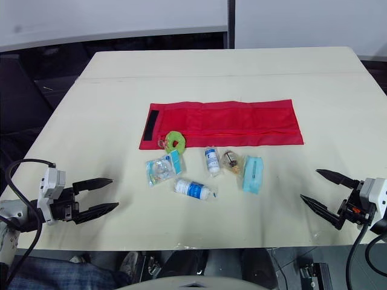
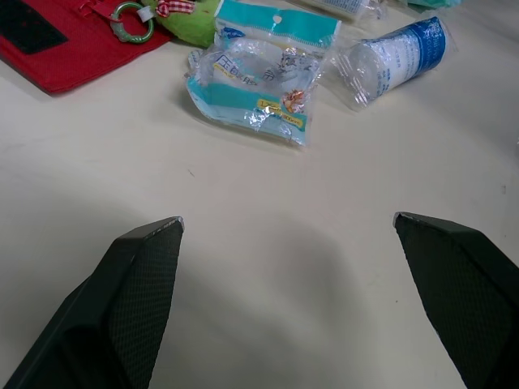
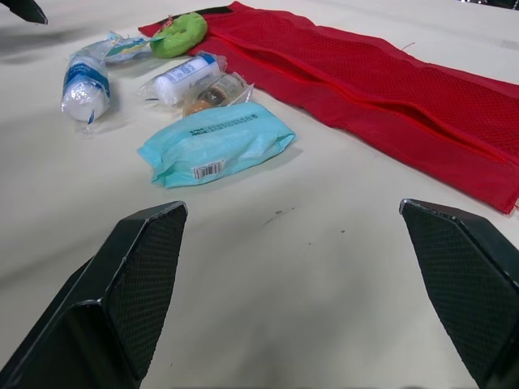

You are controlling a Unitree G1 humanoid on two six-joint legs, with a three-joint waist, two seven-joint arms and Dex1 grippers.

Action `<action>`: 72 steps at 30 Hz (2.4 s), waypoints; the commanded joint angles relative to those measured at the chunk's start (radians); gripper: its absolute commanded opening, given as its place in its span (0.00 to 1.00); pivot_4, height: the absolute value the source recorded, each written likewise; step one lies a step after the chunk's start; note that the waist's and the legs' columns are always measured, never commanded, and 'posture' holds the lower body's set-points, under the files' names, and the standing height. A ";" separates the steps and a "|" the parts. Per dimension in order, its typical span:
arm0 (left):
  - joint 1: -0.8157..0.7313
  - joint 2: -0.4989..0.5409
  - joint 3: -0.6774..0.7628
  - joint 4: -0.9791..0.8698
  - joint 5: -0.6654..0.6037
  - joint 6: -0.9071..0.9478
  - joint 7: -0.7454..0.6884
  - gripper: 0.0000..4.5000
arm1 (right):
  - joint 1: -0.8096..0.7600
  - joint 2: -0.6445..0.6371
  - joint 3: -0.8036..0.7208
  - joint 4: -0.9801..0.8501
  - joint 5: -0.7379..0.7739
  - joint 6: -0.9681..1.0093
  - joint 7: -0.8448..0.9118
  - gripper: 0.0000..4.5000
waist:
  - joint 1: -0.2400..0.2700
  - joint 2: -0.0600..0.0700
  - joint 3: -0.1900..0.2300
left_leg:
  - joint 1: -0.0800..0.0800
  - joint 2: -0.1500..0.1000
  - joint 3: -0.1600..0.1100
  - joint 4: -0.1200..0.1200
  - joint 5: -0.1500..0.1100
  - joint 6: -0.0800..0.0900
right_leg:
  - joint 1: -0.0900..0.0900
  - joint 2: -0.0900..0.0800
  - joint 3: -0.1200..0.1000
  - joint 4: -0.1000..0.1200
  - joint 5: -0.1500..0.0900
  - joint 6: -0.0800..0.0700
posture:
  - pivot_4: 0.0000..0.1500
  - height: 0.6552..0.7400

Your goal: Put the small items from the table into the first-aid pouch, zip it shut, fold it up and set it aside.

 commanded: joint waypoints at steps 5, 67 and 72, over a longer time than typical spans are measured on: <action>-0.027 0.001 0.019 -0.015 -0.011 0.018 0.025 0.98 | -0.004 -0.005 -0.034 -0.038 0.030 -0.007 0.004 1.00 | 0.000 0.000 0.000 | 0.000 0.000 0.000 0.000 0.000 0.000 | 0.000 0.000 0.000 0.000 0.000 0.000 | 1.00 0.96; -0.506 -0.201 -0.162 -0.212 -0.128 0.701 0.322 0.01 | -0.233 0.095 0.270 -0.564 0.125 0.433 -0.509 1.00 | 0.004 -0.009 -0.003 | -0.003 0.000 0.000 0.003 0.003 -0.004 | -0.004 0.001 0.001 0.004 0.001 0.000 | 1.00 0.96; -0.540 -0.401 -0.120 -0.382 -0.250 0.878 0.640 0.01 | -0.322 0.127 0.331 -0.623 0.174 0.594 -0.682 1.00 | -0.002 -0.009 -0.003 | -0.004 0.000 0.002 0.008 0.003 -0.005 | -0.005 0.001 0.002 0.009 0.001 0.001 | 1.00 0.96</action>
